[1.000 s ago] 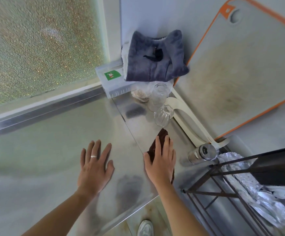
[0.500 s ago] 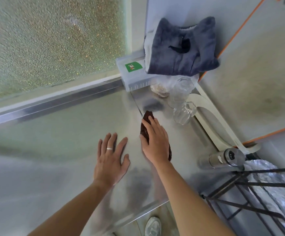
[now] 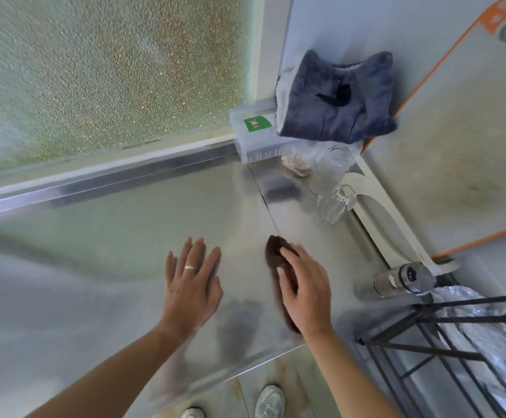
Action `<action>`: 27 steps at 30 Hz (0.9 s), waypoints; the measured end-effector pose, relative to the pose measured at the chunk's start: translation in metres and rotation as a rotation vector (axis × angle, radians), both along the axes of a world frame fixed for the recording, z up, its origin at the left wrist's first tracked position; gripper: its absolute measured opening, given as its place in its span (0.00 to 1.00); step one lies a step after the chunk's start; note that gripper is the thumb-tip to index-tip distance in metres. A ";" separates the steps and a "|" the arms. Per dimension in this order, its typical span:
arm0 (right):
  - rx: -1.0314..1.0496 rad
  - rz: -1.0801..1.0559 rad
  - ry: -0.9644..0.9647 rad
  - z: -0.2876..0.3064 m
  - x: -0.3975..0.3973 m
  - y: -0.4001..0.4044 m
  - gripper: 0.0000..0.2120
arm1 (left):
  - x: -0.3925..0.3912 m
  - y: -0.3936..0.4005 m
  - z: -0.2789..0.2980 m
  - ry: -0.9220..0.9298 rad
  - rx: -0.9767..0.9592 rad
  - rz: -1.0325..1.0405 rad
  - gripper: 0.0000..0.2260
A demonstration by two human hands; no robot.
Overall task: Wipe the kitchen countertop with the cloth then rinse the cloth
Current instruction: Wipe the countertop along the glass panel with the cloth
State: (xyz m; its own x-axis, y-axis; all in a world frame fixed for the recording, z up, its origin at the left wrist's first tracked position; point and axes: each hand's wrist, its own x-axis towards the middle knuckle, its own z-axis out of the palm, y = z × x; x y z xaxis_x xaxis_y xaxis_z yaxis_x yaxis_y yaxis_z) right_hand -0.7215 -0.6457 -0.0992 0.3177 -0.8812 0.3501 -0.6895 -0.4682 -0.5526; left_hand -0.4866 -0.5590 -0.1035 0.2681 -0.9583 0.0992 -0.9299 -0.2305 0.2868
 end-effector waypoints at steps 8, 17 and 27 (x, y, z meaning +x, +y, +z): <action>0.127 -0.157 0.290 -0.030 0.037 -0.033 0.29 | 0.041 0.005 -0.017 -0.003 0.093 0.241 0.27; 0.127 0.096 0.226 -0.032 0.091 -0.085 0.26 | 0.040 0.003 -0.020 -0.010 0.121 0.241 0.28; 0.178 0.499 0.070 -0.022 0.137 0.008 0.25 | 0.042 0.006 -0.014 0.095 0.046 0.235 0.26</action>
